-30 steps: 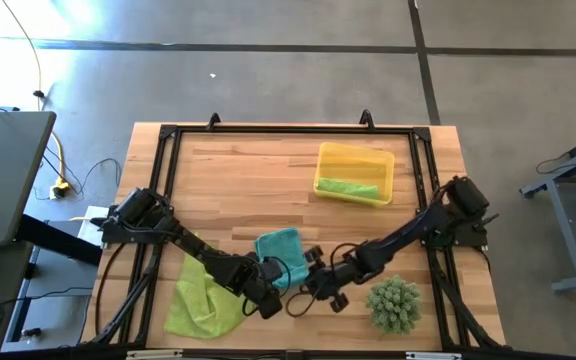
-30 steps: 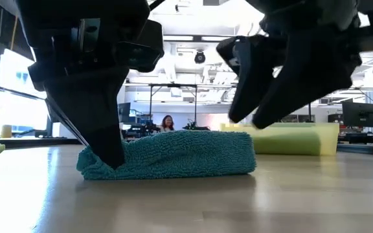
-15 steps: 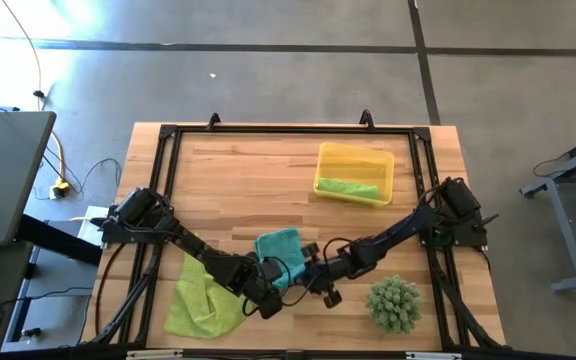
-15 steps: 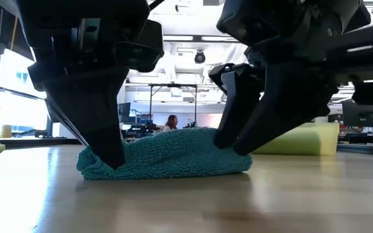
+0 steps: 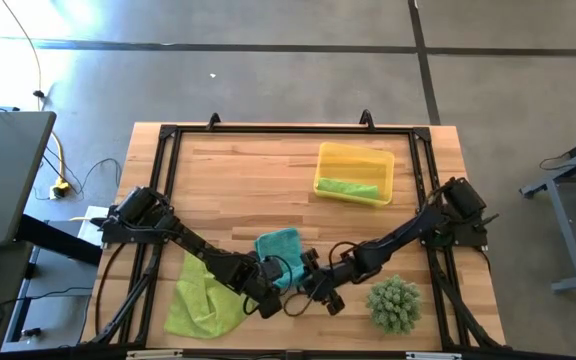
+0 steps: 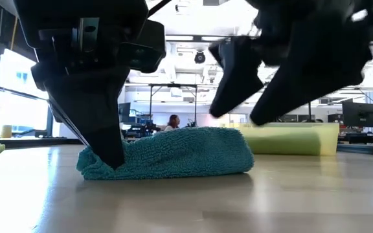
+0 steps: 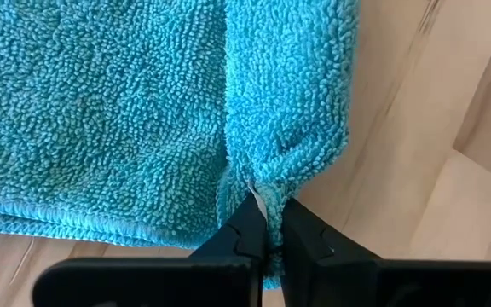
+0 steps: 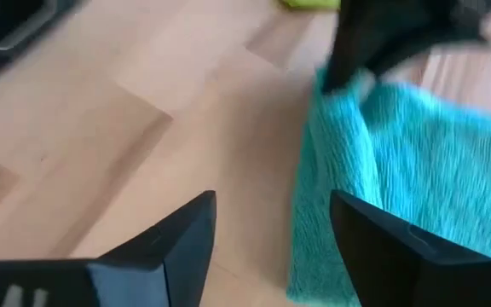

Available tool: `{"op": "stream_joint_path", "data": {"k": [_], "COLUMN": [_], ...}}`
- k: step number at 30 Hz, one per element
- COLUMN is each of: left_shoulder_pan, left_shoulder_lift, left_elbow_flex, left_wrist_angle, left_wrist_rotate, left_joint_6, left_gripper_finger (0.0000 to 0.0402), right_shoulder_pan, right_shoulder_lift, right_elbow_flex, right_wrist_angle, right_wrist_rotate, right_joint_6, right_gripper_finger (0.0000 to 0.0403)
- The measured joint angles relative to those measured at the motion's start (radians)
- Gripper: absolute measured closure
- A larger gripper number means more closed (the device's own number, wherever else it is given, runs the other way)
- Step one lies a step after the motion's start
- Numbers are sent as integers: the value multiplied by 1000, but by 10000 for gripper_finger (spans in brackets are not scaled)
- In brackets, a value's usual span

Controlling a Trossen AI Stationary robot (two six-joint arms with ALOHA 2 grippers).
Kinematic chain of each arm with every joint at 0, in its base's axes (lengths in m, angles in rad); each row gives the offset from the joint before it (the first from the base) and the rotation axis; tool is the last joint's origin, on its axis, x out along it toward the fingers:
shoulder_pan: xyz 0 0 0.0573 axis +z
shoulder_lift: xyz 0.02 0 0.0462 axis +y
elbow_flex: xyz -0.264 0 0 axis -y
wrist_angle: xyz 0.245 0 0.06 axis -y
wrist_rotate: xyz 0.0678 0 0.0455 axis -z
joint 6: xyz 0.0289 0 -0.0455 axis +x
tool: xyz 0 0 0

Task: Roll microfiber towels into tight, uniform cylinder then place into a basket
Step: Roll the blue microfiber towel

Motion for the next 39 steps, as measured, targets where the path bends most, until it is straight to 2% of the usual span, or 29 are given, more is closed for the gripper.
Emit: {"op": "stream_joint_path", "data": {"k": [4,9,16,25,29,39], "left_shoulder_pan": [7,9,9,9,10,1], "left_shoulder_lift": [0,0,0,-22,-67,-166], "left_elbow_flex": [0,0,0,-1,-6,-5], "left_wrist_angle": [0,0,2,1,-50,-207], "left_wrist_rotate": [11,15,16,17,21,25], "left_joint_6": [3,3,3,1,6,132], "left_gripper_finger": [397,397,397,390,361,291], "right_shoulder_pan": [16,-14,-62,-60,-60,-60], "right_shoulder_lift": [-4,5,23,65,67,69], "right_elbow_flex": [1,-34,-88,-100,-100,-100], "right_wrist_angle": [-11,4,22,53,39,23], "right_wrist_rotate": [46,49,49,53,51,47], "right_joint_6": [-28,-20,54,173,234,291], "right_gripper_finger": [197,210,214,220,253,385]}}
